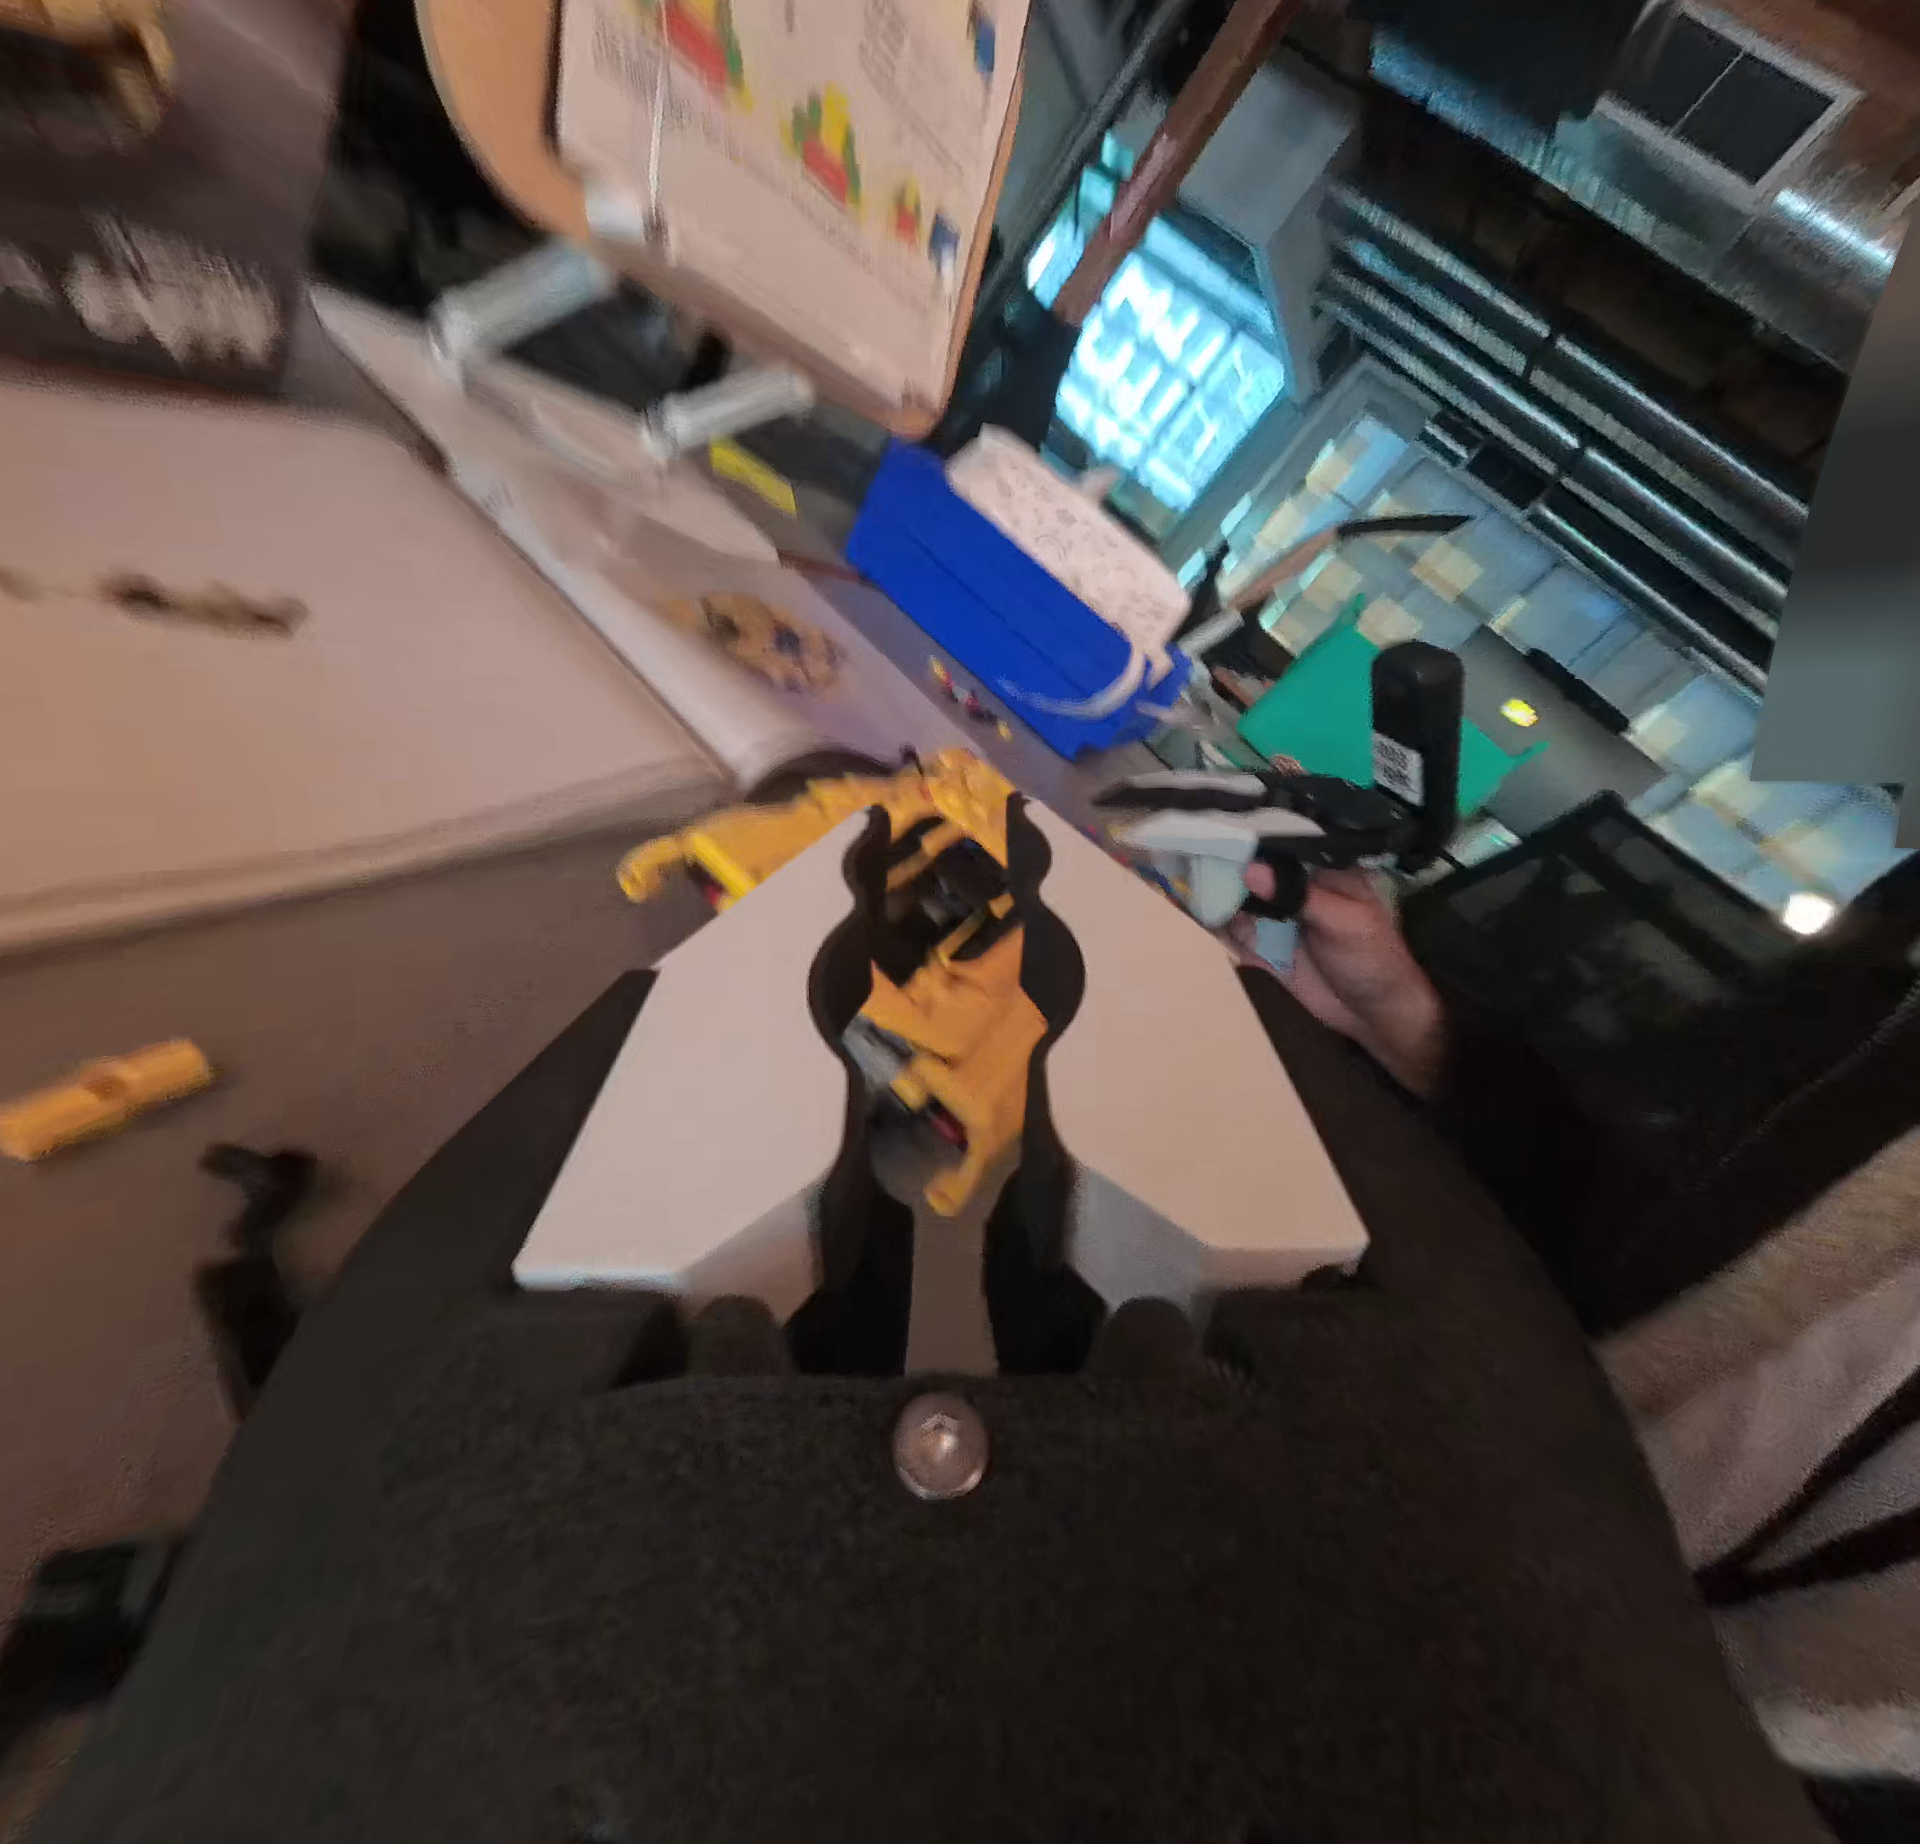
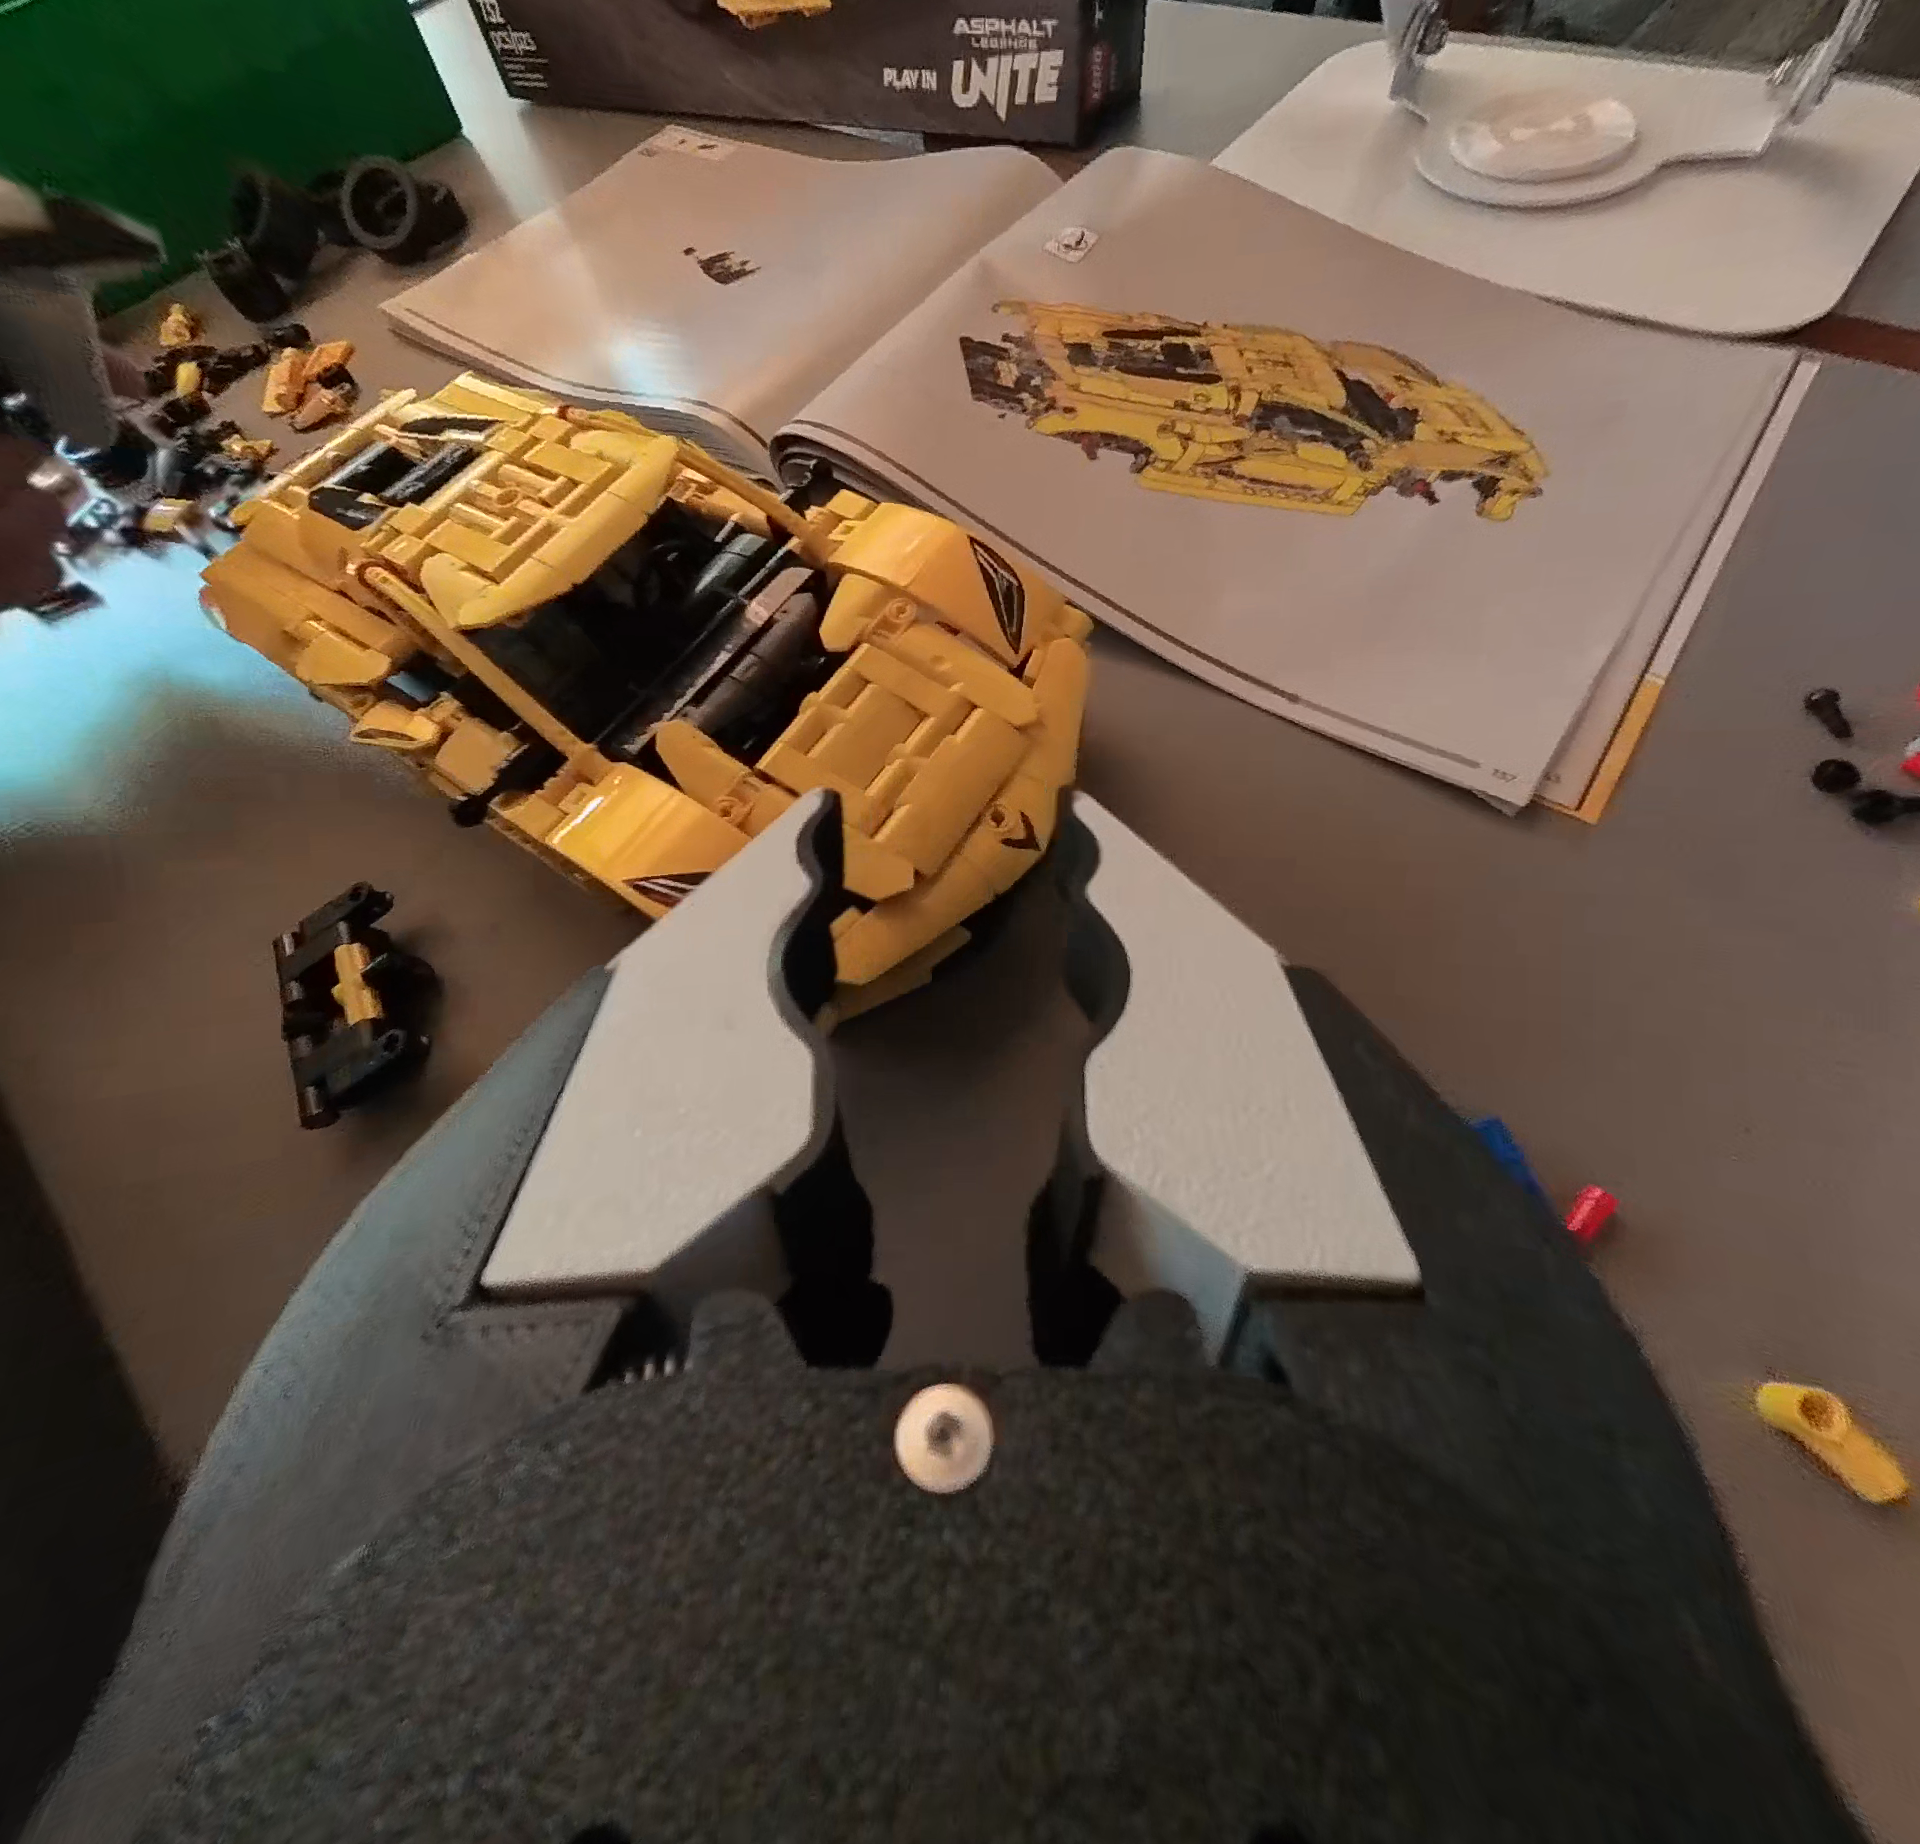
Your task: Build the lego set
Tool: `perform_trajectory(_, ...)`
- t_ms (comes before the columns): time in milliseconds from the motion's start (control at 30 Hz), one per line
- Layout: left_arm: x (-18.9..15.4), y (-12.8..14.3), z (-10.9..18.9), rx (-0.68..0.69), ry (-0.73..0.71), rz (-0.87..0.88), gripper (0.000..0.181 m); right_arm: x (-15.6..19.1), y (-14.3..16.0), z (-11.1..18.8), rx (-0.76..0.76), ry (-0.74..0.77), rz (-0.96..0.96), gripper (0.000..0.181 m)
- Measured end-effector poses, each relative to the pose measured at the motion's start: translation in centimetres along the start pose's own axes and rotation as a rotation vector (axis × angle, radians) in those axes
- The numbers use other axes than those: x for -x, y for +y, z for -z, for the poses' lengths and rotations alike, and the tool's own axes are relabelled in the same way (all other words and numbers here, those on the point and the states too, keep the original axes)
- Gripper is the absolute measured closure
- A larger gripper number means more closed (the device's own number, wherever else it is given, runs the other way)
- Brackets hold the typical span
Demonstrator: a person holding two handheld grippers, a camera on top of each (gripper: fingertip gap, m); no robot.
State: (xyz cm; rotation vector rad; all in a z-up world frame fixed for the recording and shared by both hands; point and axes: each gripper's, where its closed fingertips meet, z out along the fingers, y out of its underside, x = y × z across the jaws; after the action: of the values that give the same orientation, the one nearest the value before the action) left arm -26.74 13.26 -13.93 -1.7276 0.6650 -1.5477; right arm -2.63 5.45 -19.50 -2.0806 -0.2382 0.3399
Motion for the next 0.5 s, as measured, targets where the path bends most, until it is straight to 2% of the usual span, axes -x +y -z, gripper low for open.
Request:
perform_trajectory(67,-0.6,2.0,-0.6,0.142,0.046,0.090,0.160,-0.3,0.7,-0.4,0.055,-0.020,-0.063,0.128)
perform_trajectory(133,-1.2,2.7,-1.0,0.189,0.106,0.186,0.159,-0.2,0.0,-0.3,0.064,-0.081,-0.169,0.124)
perform_trajectory(200,0.0,3.8,-1.2,0.274,0.056,0.246,0.149,-0.3,-1.0,-0.4,0.084,-0.150,-0.241,0.122)
perform_trajectory(267,0.8,3.8,-1.2,0.333,0.037,0.278,0.143,-0.4,-0.6,-0.9,0.215,-0.208,-0.262,0.108)
perform_trajectory(367,2.8,3.8,-1.1,0.431,-0.054,0.274,0.122,-0.6,-0.6,-1.8,0.314,-0.295,-0.338,0.104)
perform_trajectory(500,3.5,4.2,-1.7,0.521,-0.033,0.362,0.121,-1.5,0.6,-2.9,0.429,-0.331,-0.378,0.108)
